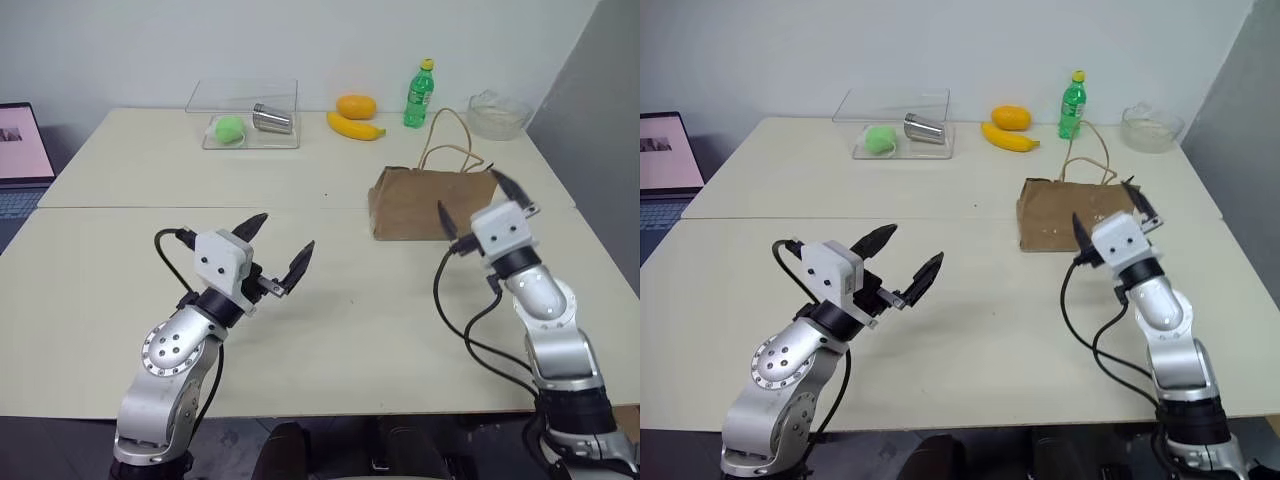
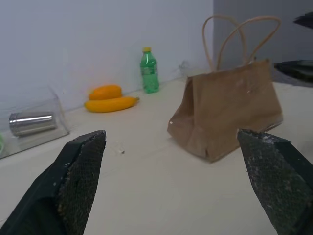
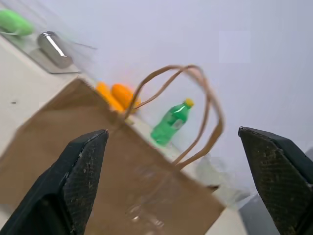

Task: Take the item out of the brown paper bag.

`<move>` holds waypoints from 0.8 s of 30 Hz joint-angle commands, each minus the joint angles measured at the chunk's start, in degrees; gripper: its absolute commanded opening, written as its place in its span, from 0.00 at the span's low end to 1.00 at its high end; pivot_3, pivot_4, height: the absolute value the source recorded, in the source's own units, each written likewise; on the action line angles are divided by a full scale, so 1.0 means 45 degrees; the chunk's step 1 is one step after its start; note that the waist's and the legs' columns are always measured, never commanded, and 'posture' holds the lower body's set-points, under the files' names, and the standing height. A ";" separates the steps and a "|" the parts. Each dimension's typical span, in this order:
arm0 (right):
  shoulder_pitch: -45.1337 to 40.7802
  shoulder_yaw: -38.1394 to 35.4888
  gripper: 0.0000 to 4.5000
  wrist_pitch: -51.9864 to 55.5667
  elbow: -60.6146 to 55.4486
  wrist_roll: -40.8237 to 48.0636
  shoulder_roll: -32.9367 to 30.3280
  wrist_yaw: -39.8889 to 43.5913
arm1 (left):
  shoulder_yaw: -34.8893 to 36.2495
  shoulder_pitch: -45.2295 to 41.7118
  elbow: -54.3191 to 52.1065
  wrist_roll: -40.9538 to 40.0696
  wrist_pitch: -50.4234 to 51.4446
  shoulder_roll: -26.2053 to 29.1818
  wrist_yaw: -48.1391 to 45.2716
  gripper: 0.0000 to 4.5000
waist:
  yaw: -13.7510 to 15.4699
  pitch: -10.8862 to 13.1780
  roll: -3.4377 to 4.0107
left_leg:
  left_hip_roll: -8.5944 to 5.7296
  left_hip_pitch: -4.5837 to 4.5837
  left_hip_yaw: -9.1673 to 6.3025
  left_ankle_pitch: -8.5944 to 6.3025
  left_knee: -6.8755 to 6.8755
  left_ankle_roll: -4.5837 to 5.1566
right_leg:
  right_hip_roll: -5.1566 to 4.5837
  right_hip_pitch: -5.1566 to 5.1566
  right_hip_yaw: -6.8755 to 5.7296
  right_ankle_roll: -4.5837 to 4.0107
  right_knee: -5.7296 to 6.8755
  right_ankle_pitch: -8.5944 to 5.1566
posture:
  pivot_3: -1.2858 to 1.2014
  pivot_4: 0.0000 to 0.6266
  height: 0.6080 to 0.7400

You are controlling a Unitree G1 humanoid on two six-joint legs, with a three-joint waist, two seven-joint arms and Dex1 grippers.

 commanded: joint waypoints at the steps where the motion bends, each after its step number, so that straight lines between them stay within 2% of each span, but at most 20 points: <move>1: -0.1198 -0.0085 1.00 0.0899 0.0379 -0.0219 -0.0199 0.0046 | -0.0174 -0.0626 -0.0671 -0.1069 0.0474 -0.0145 -0.0203 1.00 | -0.0003 0.0000 -0.0001 | -0.0002 -0.0007 -0.0001 0.0000 0.0002 0.0000 | 0.0000 -0.0003 0.0000 0.0001 0.0000 0.0001 | 0.52 0.24 1.00; 10: -0.4644 0.1213 1.00 0.1263 0.3934 -0.1021 -0.1163 0.1154 | -0.0599 -0.1392 -0.0398 -0.1433 0.1053 -0.0052 -0.0174 1.00 | -0.0023 0.0001 -0.0001 | -0.0021 -0.0001 0.0004 0.0001 0.0006 0.0002 | 0.0007 0.0001 0.0009 0.0009 0.0002 0.0007 | 0.52 0.24 1.00; 16: -0.6980 0.1959 1.00 0.1881 0.6324 -0.1931 -0.1314 0.1110 | -0.0824 -0.1424 -0.0269 -0.1225 0.0904 -0.0134 -0.0079 1.00 | -0.0019 0.0004 0.0002 | -0.0011 -0.0008 0.0004 0.0001 0.0005 0.0002 | 0.0002 -0.0005 0.0014 0.0005 -0.0002 0.0007 | 0.52 0.24 1.00; 24: -0.9370 0.2376 1.00 0.1641 0.8584 -0.1972 -0.1656 0.2083 | -0.1126 -0.1465 -0.0153 -0.0920 0.0767 -0.0184 -0.0025 1.00 | -0.0013 0.0005 0.0004 | -0.0006 -0.0010 0.0002 0.0001 0.0005 0.0002 | -0.0001 -0.0010 0.0021 0.0003 -0.0001 0.0008 | 0.52 0.24 1.00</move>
